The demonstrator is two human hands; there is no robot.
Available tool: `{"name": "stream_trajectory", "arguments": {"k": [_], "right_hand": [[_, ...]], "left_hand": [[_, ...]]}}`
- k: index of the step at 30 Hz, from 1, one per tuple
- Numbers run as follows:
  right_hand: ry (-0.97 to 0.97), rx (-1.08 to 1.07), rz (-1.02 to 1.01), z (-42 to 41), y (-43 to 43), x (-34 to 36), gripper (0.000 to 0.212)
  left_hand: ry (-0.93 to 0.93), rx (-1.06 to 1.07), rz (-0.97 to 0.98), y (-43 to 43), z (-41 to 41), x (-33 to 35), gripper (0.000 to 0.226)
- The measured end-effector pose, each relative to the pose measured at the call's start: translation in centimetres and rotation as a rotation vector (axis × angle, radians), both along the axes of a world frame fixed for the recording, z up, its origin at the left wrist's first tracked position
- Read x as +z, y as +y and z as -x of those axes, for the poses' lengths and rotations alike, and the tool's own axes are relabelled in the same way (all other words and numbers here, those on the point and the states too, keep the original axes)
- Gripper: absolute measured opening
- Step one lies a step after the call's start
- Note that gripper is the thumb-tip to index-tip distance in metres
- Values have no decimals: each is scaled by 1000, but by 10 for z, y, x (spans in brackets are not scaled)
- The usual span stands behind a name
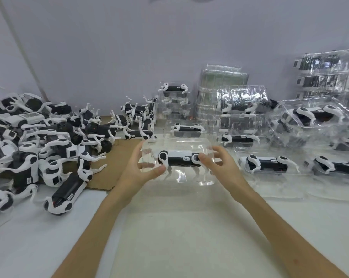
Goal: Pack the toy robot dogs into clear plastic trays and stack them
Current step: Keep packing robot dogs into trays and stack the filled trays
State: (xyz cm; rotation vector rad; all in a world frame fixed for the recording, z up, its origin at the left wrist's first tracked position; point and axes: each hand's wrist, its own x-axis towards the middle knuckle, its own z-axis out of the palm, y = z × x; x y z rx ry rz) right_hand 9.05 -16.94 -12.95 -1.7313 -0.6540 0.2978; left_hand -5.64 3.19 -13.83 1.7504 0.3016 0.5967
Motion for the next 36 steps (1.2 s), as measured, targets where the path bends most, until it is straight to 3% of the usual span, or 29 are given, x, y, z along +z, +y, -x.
{"name": "stream_trajectory", "arguments": {"k": [5,12,17,21,27,36], "right_hand": [[-90,-94,-116,2,-1,0,50],[-140,-171,-73,-1,-1,-5,67],[35,76,-89,-5,-1,-4,52],[9,167,-108,-7,-3,-3,63],[15,125,-138,-3,-1,-4,75],[-122,-33,-72,-3,-1,-7,62]], "left_hand": [[24,61,-85,0,-1,-1,98],[4,108,-178,-2,-4,-5,96],[-2,105,-91,-3,-4,-5,97],[-32,77,-17,-3,-3,-3,95],[26,-41,-10,-4,0,2,94],[37,149,-119,-7,-4,-3,98]]}}
